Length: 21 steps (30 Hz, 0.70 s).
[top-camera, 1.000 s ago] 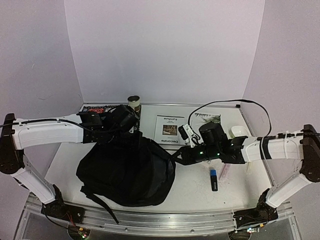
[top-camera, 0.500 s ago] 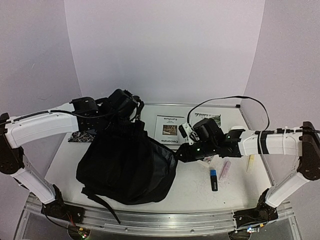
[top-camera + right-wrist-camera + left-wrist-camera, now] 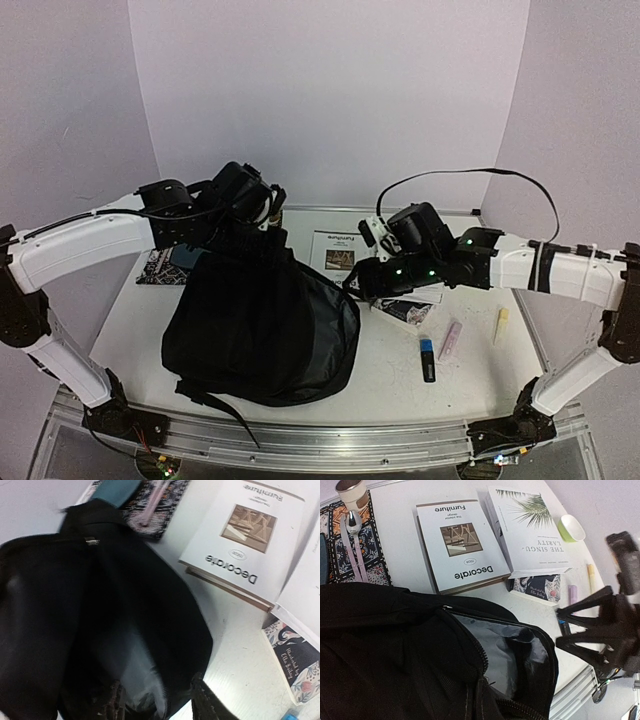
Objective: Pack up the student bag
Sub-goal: Pass from the left arm to the right
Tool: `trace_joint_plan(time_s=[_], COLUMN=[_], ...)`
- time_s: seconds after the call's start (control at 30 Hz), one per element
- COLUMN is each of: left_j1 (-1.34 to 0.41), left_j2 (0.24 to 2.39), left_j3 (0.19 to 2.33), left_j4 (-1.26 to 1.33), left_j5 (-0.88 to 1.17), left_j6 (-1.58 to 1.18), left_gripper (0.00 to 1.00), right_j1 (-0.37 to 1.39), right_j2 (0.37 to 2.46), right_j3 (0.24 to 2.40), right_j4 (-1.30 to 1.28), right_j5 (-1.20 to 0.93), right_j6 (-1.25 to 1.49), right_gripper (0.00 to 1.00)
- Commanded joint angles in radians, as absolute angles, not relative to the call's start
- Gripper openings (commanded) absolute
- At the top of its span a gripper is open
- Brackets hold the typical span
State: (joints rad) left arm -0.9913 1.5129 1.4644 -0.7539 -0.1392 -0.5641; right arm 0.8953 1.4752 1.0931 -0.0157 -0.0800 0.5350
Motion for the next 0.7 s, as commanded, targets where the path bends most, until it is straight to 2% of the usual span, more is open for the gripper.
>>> trace_joint_plan(time_s=[0.0, 0.1, 0.23, 0.43, 0.53, 0.6, 0.63, 0.67], left_j1=[-0.989, -0.988, -0.986, -0.985, -0.985, -0.985, -0.985, -0.985], left_j2=[1.565, 1.598, 1.636, 1.662, 1.663, 1.663, 1.664, 1.665], left_j3=[1.566, 1.595, 1.624, 1.655, 1.661, 1.659, 1.658, 1.655], left_j4=[-0.717, -0.717, -0.717, -0.716, -0.716, -0.716, -0.715, -0.715], left_j5=[-0.182, -0.187, -0.171, -0.150, -0.148, -0.150, -0.151, -0.153], left_j6=[-0.525, -0.517, -0.514, -0.509, -0.506, -0.507, -0.508, -0.508], left_gripper=[0.00, 0.00, 0.00, 0.00, 0.00, 0.00, 0.00, 0.00], right_j1=[0.945, 0.963, 0.978, 1.008, 1.012, 1.015, 1.019, 1.024], right_j2=[1.380, 1.324, 1.295, 1.383, 1.434, 1.468, 1.481, 1.497], right_j3=[1.106, 1.071, 1.035, 1.031, 1.042, 1.059, 1.071, 1.085], right_j4=[-0.042, 0.025, 0.138, 0.188, 0.202, 0.220, 0.232, 0.244], right_j5=[-0.139, -0.173, -0.270, -0.258, -0.239, -0.252, -0.264, -0.284], right_j6=[0.555, 0.589, 0.636, 0.703, 0.727, 0.739, 0.740, 0.739], right_gripper=[0.54, 0.61, 0.74, 0.78, 0.79, 0.75, 0.71, 0.62])
